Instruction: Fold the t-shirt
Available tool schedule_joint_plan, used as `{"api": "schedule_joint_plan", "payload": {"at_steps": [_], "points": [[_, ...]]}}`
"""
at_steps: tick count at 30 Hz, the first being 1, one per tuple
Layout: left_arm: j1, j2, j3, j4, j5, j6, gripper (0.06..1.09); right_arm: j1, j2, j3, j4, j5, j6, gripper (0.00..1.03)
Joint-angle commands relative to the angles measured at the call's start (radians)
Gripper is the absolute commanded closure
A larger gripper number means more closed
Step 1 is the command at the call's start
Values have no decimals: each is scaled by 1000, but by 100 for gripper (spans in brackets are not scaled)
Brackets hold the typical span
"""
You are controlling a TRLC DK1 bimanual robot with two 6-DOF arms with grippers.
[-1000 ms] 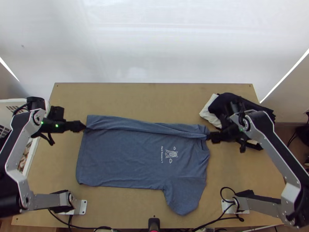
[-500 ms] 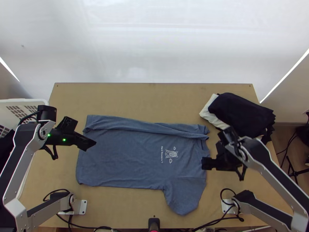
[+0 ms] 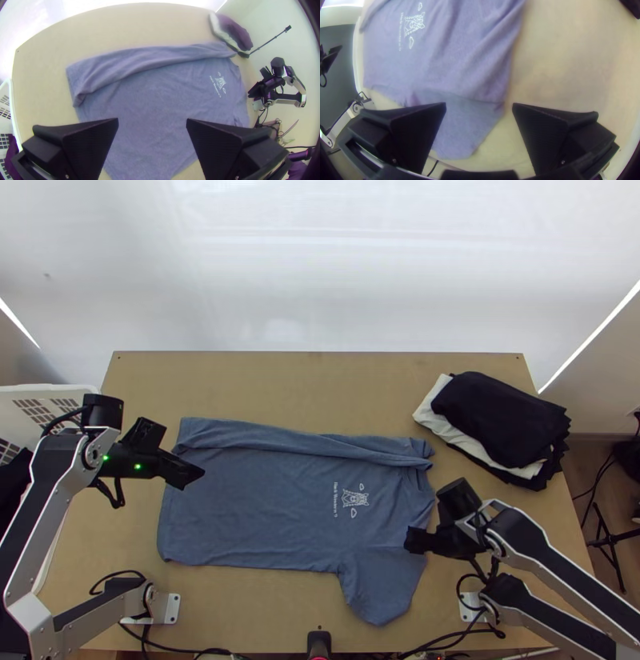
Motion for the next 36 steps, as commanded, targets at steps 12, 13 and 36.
{"api": "schedule_joint_plan", "payload": {"at_steps": [12, 13, 36], "points": [[-27, 18, 45, 8, -23, -69, 10, 91, -25, -49, 33, -3, 84, 63], [-27, 18, 45, 8, -23, -69, 10, 89, -19, -53, 38, -3, 83, 63], [-13, 4, 42, 7, -47, -53, 10, 100, 24, -55, 71, 36, 51, 18]]}}
